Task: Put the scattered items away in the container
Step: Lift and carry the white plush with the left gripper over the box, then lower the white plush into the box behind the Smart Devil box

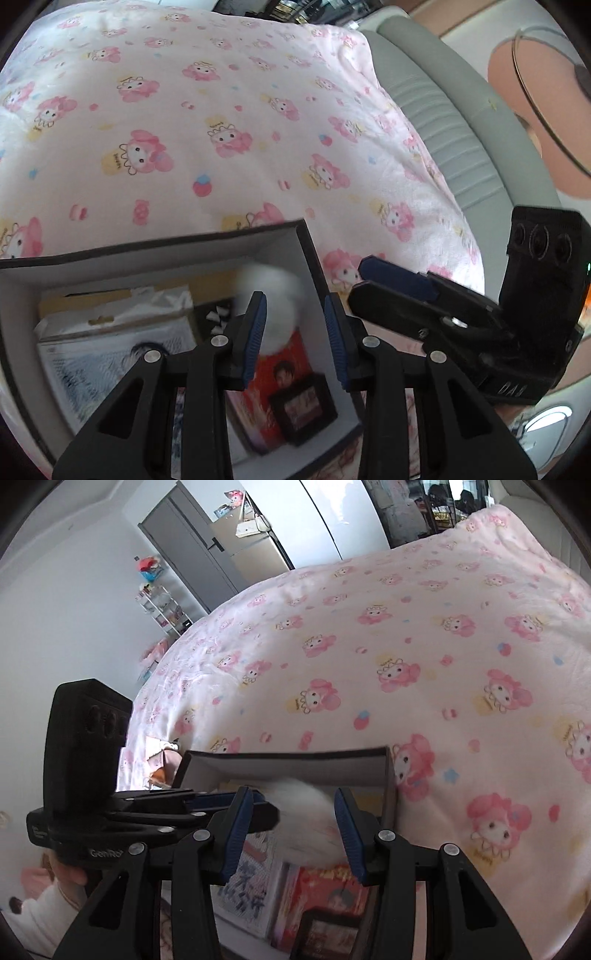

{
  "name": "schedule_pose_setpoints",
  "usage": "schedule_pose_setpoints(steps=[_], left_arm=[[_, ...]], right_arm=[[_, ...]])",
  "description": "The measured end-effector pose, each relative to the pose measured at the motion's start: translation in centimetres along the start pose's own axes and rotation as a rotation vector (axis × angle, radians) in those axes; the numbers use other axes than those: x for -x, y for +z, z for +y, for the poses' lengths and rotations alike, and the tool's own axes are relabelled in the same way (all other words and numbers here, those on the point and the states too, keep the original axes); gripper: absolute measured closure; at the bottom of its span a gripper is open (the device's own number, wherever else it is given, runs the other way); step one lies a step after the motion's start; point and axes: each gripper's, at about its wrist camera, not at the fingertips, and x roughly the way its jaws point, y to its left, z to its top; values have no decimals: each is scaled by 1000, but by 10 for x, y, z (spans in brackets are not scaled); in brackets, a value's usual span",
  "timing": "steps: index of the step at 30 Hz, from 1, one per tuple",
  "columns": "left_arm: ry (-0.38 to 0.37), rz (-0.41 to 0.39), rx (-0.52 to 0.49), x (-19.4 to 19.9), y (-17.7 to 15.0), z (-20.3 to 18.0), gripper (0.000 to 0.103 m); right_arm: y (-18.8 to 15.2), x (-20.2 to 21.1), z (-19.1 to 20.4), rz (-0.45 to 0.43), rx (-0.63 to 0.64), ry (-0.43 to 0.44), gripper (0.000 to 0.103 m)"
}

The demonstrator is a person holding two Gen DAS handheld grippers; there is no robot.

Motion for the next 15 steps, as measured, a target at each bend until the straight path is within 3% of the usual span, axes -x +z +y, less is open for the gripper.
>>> schedule_pose_setpoints(steps=[5, 9, 15], left_arm=[[10, 2, 60, -11, -3, 27, 72], [79, 0, 79, -15, -4, 46, 72], [189, 38, 116, -39, 2, 66, 72]], right_arm=[[-1, -24, -8, 22, -3, -28, 60], [-10, -38, -17, 44, -28, -59, 60], [-13, -46, -1, 41, 114, -309, 60]])
